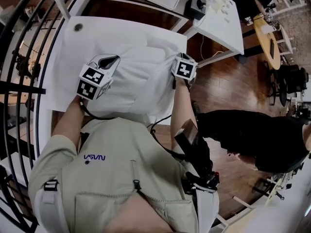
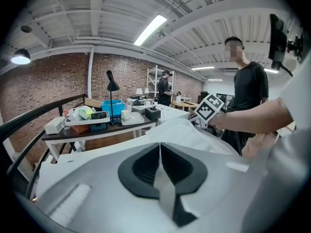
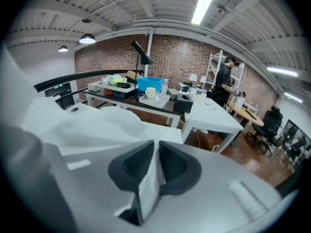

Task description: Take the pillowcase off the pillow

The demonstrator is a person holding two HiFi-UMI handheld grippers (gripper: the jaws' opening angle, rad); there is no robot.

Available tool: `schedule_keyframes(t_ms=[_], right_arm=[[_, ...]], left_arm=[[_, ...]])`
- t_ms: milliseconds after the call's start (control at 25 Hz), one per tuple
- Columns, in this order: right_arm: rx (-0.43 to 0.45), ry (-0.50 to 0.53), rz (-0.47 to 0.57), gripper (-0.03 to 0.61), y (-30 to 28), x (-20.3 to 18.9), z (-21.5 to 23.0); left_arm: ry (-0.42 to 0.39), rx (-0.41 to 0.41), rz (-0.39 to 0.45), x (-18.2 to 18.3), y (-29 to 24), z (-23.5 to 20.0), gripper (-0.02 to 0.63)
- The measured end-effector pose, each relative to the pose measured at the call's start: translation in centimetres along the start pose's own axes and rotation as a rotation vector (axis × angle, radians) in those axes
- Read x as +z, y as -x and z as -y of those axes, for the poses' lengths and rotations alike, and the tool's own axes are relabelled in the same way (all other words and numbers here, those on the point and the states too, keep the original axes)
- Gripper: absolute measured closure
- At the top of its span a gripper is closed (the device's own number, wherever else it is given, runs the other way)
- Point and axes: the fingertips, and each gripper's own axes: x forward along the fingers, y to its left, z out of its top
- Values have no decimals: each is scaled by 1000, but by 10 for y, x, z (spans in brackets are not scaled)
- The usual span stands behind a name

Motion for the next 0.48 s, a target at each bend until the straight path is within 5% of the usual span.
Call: schedule_keyframes(t_ms=[280, 480], right_arm=[[169, -14, 149, 425, 44, 22, -33], [214, -64, 244, 419, 125, 2, -54]], left_arm=[[-92, -10, 11, 12, -19, -9, 571], [-159, -105, -1, 13, 6, 36, 423]])
